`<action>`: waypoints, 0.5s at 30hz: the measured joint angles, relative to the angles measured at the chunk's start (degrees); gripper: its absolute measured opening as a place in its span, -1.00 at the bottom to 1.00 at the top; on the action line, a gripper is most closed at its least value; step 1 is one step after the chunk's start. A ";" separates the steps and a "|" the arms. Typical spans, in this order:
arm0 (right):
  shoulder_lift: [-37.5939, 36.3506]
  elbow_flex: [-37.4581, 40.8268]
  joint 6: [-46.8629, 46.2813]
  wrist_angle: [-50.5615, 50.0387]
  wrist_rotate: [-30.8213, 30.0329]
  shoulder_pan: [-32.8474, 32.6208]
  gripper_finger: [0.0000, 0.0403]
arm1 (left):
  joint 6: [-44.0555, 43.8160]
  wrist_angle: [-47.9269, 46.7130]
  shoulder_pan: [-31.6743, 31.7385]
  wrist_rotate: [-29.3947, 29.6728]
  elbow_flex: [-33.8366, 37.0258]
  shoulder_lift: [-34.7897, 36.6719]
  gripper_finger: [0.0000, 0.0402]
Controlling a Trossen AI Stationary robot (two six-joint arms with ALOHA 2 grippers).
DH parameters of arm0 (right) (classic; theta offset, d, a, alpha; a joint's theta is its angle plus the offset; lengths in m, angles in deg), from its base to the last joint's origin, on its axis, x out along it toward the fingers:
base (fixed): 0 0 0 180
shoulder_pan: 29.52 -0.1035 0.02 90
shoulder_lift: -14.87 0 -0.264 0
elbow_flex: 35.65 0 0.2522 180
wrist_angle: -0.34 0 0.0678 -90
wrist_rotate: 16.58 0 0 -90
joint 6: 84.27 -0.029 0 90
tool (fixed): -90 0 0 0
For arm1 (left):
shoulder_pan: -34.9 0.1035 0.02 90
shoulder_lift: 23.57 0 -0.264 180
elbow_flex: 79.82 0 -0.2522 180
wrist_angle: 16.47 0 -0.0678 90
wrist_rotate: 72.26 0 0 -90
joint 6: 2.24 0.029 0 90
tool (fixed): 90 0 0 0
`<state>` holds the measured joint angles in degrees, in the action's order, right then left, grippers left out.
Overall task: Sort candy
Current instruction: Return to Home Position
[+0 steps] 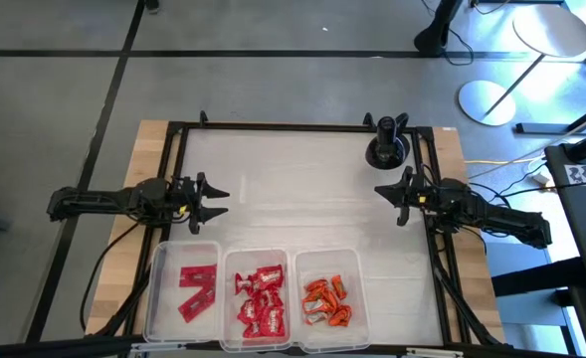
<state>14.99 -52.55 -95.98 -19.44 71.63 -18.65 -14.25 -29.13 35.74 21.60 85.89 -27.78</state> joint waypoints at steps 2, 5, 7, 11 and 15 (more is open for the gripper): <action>0.00 0.00 0.00 0.00 0.00 0.02 -0.97 | 0.39 0.00 0.00 0.00 0.00 0.00 0.16; 0.00 0.00 0.00 0.00 0.00 0.01 -0.97 | 0.34 0.00 -0.02 0.00 0.00 -0.02 0.16; 0.00 0.00 0.00 0.00 0.00 0.02 -0.97 | -0.02 0.00 -0.02 0.00 0.00 0.00 0.16; 0.01 0.00 0.00 0.00 0.00 0.00 -0.97 | 0.42 0.00 -0.02 0.00 0.00 0.00 0.16; 0.00 0.00 0.00 0.00 0.00 0.00 -0.97 | 0.42 0.00 -0.02 0.00 0.00 0.00 0.16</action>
<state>14.99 -52.55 -95.98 -19.44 71.63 -18.65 -13.83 -29.13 35.72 21.60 85.89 -27.78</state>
